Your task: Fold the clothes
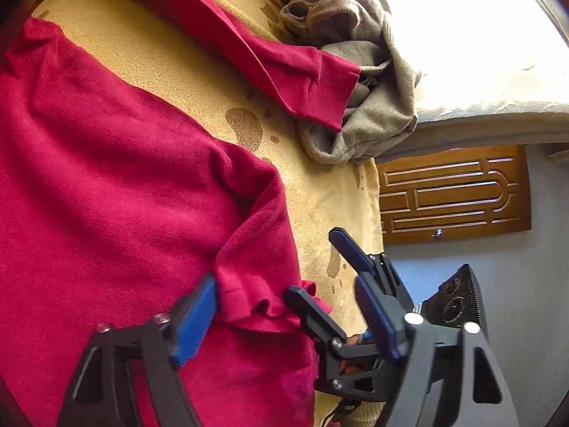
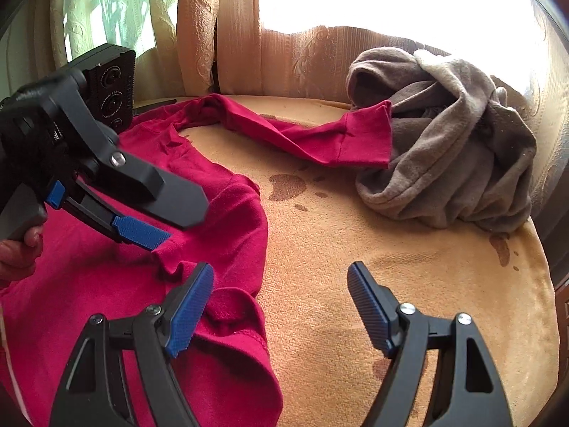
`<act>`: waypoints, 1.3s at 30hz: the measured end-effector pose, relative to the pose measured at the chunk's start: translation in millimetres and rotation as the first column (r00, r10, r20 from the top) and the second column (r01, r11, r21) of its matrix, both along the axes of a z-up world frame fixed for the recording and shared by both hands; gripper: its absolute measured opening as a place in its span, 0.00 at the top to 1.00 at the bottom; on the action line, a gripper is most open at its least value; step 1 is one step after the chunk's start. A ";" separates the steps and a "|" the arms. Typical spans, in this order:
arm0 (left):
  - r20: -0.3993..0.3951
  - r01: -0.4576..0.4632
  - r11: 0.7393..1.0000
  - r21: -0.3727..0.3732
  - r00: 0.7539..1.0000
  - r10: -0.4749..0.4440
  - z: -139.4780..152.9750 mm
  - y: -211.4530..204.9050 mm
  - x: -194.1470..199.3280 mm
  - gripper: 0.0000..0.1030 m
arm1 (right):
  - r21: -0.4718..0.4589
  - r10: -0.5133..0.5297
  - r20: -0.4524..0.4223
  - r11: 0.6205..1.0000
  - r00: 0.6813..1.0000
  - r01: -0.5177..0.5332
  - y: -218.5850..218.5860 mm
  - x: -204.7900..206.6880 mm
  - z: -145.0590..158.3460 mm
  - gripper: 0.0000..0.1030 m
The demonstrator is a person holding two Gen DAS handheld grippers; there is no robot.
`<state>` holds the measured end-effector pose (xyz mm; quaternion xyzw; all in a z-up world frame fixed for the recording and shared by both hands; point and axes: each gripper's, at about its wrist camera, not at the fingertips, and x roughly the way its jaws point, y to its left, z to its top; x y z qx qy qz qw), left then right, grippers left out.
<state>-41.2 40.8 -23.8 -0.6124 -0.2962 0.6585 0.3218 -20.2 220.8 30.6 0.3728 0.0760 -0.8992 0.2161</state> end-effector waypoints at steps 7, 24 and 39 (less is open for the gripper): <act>-0.005 -0.038 0.999 -0.034 0.999 0.038 -3.5 -3.7 5.1 0.90 | -0.059 -0.027 -0.017 0.998 0.999 0.026 22.8 9.4 6.5 0.21; -0.107 -0.169 0.977 0.132 0.977 0.184 57.2 -63.5 7.9 0.93 | -0.144 -0.113 0.017 0.983 0.993 0.114 89.0 35.5 16.1 0.19; -0.234 -0.068 0.982 0.174 0.966 0.108 120.8 -37.9 11.5 0.93 | 0.008 -0.009 0.093 1.000 0.996 0.008 12.9 29.0 -0.1 0.18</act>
